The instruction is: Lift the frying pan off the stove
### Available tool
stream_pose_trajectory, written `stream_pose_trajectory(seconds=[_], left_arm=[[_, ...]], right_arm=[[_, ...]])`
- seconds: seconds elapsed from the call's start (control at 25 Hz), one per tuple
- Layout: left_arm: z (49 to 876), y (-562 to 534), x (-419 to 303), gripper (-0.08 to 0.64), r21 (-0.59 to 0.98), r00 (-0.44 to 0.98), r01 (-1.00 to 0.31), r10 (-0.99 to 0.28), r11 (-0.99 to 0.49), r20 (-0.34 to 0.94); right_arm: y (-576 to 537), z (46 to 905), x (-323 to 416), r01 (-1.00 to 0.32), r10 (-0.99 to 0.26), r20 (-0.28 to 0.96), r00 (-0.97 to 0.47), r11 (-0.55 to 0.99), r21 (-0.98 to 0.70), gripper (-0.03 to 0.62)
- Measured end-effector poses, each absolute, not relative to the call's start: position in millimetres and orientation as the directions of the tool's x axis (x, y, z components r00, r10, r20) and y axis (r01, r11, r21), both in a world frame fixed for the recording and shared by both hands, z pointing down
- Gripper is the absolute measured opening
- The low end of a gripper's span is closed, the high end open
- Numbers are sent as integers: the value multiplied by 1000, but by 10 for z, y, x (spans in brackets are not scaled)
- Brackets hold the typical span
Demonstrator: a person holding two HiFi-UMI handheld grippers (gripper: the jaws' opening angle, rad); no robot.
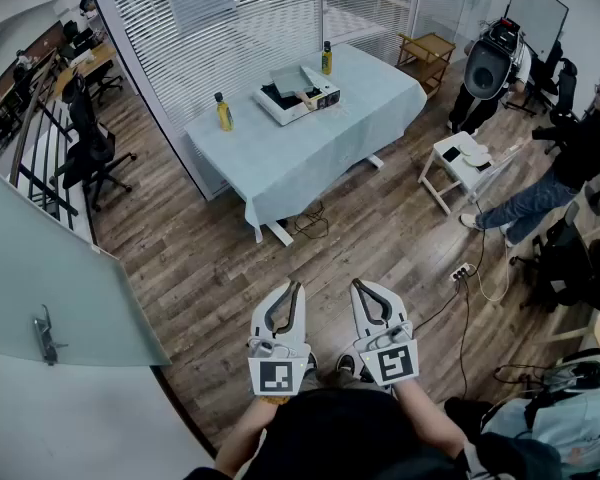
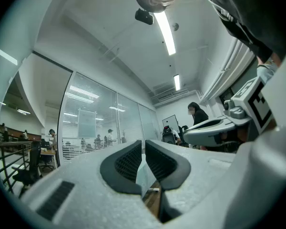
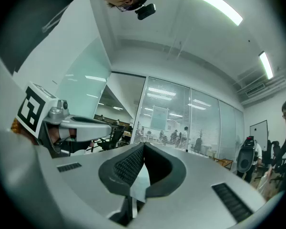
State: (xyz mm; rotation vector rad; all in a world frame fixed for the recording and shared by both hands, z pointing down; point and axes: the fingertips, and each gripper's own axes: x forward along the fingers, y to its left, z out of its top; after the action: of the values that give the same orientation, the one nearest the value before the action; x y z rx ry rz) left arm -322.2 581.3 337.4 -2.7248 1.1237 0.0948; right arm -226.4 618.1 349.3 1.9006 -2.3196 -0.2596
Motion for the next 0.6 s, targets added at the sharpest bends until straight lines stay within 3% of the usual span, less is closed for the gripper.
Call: stream_pose_trajectory(seconds=[0.24, 0.6], left_arm=[[3476, 5626, -3430, 38, -159, 721, -689, -690, -707, -60], [3499, 5287, -3459, 38, -154, 749, -661, -659, -735, -69]], right_arm=[[6007, 3489, -2462, -950, -978, 2, -210, 205, 237, 2], [5552, 3526, -2578, -955, -985, -5, -171, 165, 246, 2]])
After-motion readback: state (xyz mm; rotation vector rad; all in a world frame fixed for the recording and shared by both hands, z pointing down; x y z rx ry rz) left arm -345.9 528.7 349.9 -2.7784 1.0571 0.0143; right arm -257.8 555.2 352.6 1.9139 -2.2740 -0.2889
